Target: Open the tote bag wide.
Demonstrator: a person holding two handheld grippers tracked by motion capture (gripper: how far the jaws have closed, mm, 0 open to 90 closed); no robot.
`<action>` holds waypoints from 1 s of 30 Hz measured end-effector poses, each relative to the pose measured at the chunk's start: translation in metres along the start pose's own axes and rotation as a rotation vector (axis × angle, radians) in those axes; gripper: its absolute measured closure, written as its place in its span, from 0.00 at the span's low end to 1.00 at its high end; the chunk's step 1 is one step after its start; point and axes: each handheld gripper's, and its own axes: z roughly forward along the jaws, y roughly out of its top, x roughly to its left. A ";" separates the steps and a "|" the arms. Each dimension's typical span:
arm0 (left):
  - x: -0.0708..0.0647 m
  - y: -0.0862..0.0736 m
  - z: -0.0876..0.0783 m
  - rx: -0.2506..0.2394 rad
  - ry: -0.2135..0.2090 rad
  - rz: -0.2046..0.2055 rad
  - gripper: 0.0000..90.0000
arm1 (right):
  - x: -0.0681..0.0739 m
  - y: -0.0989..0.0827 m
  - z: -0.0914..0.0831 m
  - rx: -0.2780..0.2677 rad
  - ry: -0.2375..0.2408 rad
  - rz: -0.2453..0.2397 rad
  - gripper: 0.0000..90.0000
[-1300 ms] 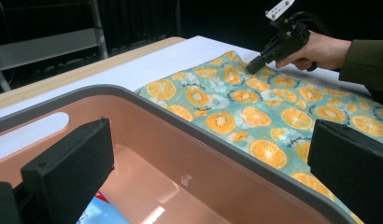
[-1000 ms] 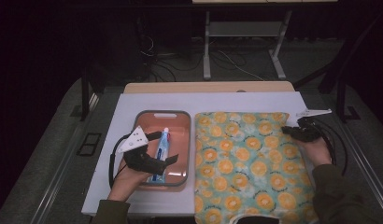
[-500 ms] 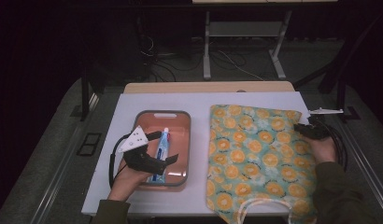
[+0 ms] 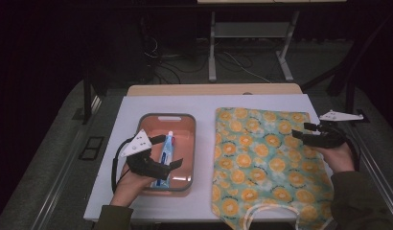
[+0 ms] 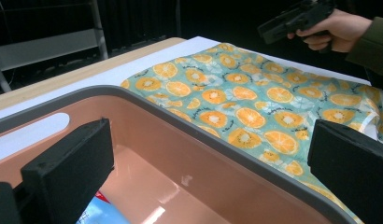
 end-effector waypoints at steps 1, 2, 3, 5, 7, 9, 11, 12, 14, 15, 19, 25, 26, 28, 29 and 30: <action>0.000 0.000 0.000 0.002 0.000 0.002 0.00 | 0.000 0.000 0.000 0.000 0.000 0.000 0.38; 0.000 0.000 0.000 0.002 0.000 0.002 0.00 | 0.004 -0.001 -0.002 -0.004 0.015 -0.009 0.38; 0.000 0.000 0.000 0.003 0.000 0.002 0.00 | 0.009 -0.002 -0.004 -0.003 0.031 -0.017 0.38; 0.000 0.000 0.000 0.001 -0.001 0.002 0.00 | 0.018 -0.003 -0.006 0.009 0.054 -0.044 0.37; 0.000 0.000 0.000 0.002 -0.001 0.004 0.00 | 0.026 -0.006 -0.009 0.017 0.081 -0.061 0.37; -0.001 0.000 0.000 0.002 0.000 0.004 0.00 | 0.034 -0.009 -0.011 0.022 0.096 -0.085 0.37; -0.001 0.000 0.000 0.000 0.000 0.003 0.00 | 0.041 -0.012 -0.014 0.027 0.122 -0.102 0.36; -0.001 0.000 0.000 0.001 0.000 0.003 0.00 | 0.044 -0.014 -0.015 0.030 0.133 -0.109 0.36; -0.001 0.000 0.000 0.002 0.000 0.004 0.00 | 0.050 -0.017 -0.018 0.038 0.153 -0.127 0.37; -0.001 0.000 0.000 0.004 0.000 0.004 0.00 | 0.053 -0.019 -0.019 0.038 0.166 -0.131 0.37; -0.001 0.000 0.000 0.003 0.001 0.004 0.00 | 0.065 -0.028 -0.022 0.061 0.208 -0.160 0.37; -0.001 0.000 0.001 0.003 0.002 0.004 0.00 | 0.081 -0.039 -0.023 0.092 0.279 -0.193 0.39; -0.001 0.000 0.001 0.004 0.001 0.003 0.00 | 0.083 -0.040 -0.023 0.099 0.288 -0.200 0.39; -0.001 0.000 0.000 0.001 0.001 0.002 0.00 | 0.087 -0.043 -0.023 0.105 0.311 -0.210 0.41; -0.001 0.000 0.000 -0.002 0.000 0.000 0.00 | 0.090 -0.044 -0.023 0.110 0.325 -0.213 0.41; -0.001 0.000 0.000 -0.004 -0.001 0.000 0.00 | 0.092 -0.045 -0.023 0.112 0.333 -0.221 0.42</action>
